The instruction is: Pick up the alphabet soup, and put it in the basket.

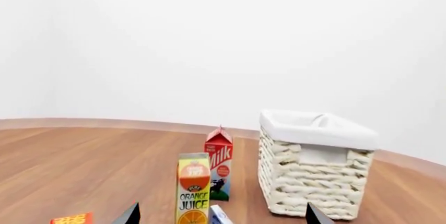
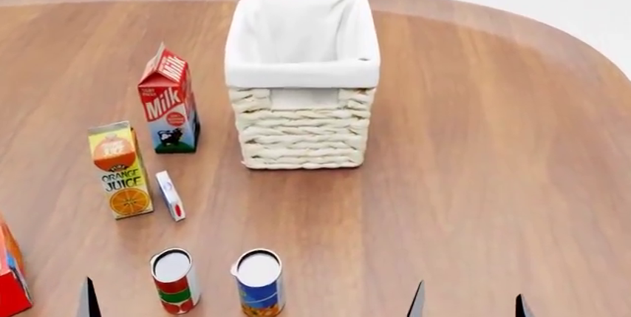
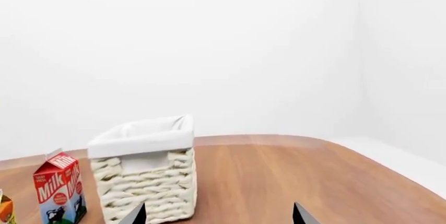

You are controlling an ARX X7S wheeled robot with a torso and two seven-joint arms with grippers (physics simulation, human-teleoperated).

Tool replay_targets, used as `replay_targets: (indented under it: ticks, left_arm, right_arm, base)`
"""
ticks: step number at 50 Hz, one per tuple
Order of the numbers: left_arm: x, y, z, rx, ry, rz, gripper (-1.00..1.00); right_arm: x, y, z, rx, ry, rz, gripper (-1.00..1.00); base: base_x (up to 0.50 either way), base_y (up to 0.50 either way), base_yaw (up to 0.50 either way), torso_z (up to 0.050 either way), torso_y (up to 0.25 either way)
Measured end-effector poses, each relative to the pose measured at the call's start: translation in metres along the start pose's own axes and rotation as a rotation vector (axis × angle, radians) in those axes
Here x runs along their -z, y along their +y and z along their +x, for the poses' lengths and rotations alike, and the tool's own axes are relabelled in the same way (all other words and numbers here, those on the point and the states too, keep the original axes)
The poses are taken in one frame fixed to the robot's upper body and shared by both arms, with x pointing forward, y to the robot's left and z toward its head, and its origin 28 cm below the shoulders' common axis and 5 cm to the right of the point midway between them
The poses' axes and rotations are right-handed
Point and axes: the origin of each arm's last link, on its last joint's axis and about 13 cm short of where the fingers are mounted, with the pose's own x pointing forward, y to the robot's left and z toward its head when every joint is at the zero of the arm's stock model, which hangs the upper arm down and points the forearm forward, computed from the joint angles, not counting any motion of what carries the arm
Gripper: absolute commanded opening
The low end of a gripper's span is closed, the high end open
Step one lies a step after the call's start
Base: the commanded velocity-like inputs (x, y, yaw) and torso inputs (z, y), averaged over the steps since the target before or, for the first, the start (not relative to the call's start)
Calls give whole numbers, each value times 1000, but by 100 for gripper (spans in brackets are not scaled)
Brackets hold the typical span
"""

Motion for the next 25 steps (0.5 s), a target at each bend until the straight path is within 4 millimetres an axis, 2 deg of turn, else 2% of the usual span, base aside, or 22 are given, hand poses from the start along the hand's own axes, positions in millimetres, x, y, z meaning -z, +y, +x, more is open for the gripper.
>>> replay_targets:
  ticks: [25]
  left_arm:
    - [1, 0, 1, -1, 0, -1, 100]
  right_arm:
    - [0, 0, 0, 0, 3, 1, 100]
  base:
    - [157, 0, 0, 0, 0]
